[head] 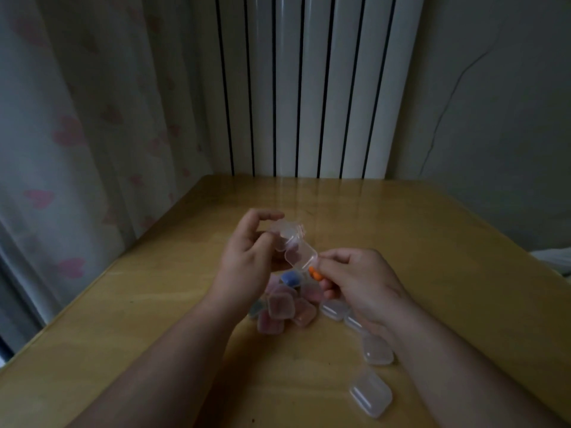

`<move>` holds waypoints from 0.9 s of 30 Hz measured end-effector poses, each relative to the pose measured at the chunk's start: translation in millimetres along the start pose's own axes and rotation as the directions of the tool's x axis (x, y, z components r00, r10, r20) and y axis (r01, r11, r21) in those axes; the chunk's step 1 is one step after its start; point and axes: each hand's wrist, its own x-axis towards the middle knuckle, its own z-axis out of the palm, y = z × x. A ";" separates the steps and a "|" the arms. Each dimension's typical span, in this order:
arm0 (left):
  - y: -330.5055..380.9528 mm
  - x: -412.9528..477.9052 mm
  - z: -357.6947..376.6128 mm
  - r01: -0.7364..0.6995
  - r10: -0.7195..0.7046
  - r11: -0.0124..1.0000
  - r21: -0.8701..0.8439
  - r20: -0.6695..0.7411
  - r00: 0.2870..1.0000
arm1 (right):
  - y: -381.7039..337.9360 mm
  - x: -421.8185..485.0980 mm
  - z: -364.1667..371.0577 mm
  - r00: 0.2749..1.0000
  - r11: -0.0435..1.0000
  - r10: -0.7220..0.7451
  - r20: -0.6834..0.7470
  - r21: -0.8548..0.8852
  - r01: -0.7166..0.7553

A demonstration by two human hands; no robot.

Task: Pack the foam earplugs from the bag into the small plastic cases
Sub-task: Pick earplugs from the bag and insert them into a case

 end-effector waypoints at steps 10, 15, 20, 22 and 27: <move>4.3 -0.5 -3.0 0.120 -0.144 0.980 0.159 0.145 0.979 | 3.2 5.5 -6.2 0.998 0.998 -0.059 -0.032 -0.013 0.059; -1.4 -0.4 -1.8 0.065 -0.093 0.973 0.223 0.116 0.989 | -3.1 2.1 -7.6 0.989 0.991 -0.132 -0.063 -0.035 0.130; -1.6 1.4 -3.9 0.120 -0.131 0.983 0.136 0.071 0.989 | -4.9 -2.0 -0.9 0.980 0.980 -0.187 -0.065 -0.076 0.182; -2.6 2.7 -4.3 0.135 -0.147 0.974 0.182 0.054 0.988 | -5.6 -1.8 -2.1 0.964 0.968 -0.240 -0.115 -0.108 0.228; -7.1 2.6 -1.3 0.068 -0.096 0.946 0.317 0.073 0.993 | -8.8 -2.7 -4.9 0.947 0.964 -0.267 -0.177 -0.055 0.261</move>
